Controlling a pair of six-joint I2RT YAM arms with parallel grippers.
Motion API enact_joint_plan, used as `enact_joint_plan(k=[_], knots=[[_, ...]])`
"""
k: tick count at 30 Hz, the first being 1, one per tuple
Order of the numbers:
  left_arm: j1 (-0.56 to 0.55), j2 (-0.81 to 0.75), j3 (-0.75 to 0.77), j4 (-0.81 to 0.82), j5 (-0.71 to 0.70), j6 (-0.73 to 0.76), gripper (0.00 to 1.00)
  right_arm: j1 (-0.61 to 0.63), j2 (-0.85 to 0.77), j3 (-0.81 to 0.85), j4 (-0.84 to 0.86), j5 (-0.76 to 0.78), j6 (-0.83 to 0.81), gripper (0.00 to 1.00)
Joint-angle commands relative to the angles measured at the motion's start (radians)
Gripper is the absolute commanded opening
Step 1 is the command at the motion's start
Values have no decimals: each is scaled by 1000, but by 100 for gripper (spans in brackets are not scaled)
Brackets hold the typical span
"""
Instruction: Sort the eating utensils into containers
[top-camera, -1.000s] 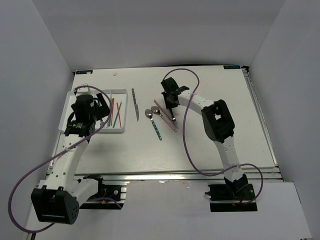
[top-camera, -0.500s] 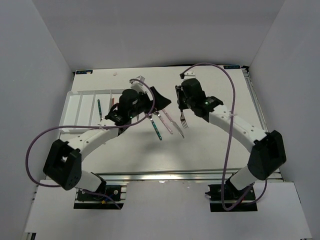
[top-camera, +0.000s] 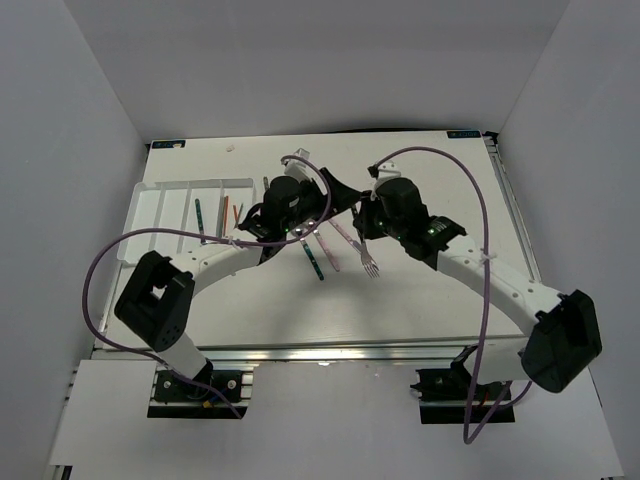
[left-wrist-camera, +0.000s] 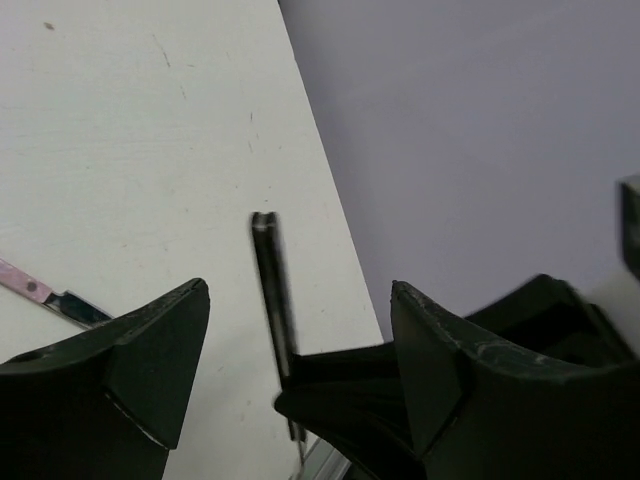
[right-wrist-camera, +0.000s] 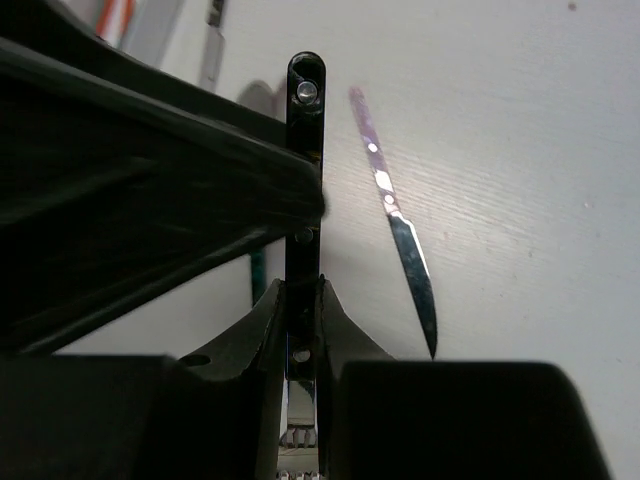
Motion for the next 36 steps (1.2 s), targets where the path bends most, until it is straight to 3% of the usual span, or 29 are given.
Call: enact_joint_plan(k=[1, 3, 6, 7, 8, 9, 10, 12, 13, 15, 16, 17, 18, 20, 21, 23, 26, 30, 36], knots=[[-11, 4, 32, -8, -11, -2, 81, 9, -80, -15, 118, -81, 44, 0], [-14, 10, 32, -12, -8, -7, 75, 13, -84, -21, 135, -100, 52, 0], [-22, 19, 36, -12, 3, -10, 48, 16, -80, -26, 159, -145, 63, 0], [-25, 19, 41, -14, 10, -10, 27, 18, -75, -27, 169, -148, 69, 0], [-25, 18, 46, -34, 13, -7, 15, 18, -72, -24, 175, -169, 70, 0], [-21, 16, 76, -73, 9, 30, 3, 18, -63, -23, 176, -189, 70, 0], [-14, 10, 108, -142, -53, 63, 0, 16, -60, -18, 170, -190, 69, 11], [8, -11, 227, -438, -153, 193, 0, 10, -70, -15, 129, -156, 70, 53], [66, -16, 262, -516, -213, 231, 0, 6, -81, -20, 115, -125, 69, 89], [166, -9, 346, -691, -203, 350, 0, -22, -118, -49, 97, -110, 67, 89], [281, 11, 389, -744, -174, 405, 0, -33, -132, -61, 81, -108, 67, 89], [330, 37, 445, -902, -221, 470, 0, -42, -142, -72, 71, -110, 61, 89], [364, 106, 507, -990, -306, 589, 0, -55, -164, -92, 63, -114, 47, 89], [430, 180, 671, -1159, -516, 688, 0, -65, -184, -106, 31, -108, 35, 89], [444, 218, 711, -1196, -725, 752, 0, -72, -205, -122, 23, -104, 26, 89], [501, 316, 793, -1230, -851, 780, 0, -85, -227, -141, 8, -104, 23, 89], [572, 386, 825, -1191, -852, 774, 0, -94, -268, -170, -11, -111, 15, 89], [578, 476, 886, -1166, -915, 820, 0, -94, -316, -187, -47, -119, 0, 89], [579, 516, 822, -1100, -910, 828, 0, -96, -359, -219, -43, -147, 0, 89]])
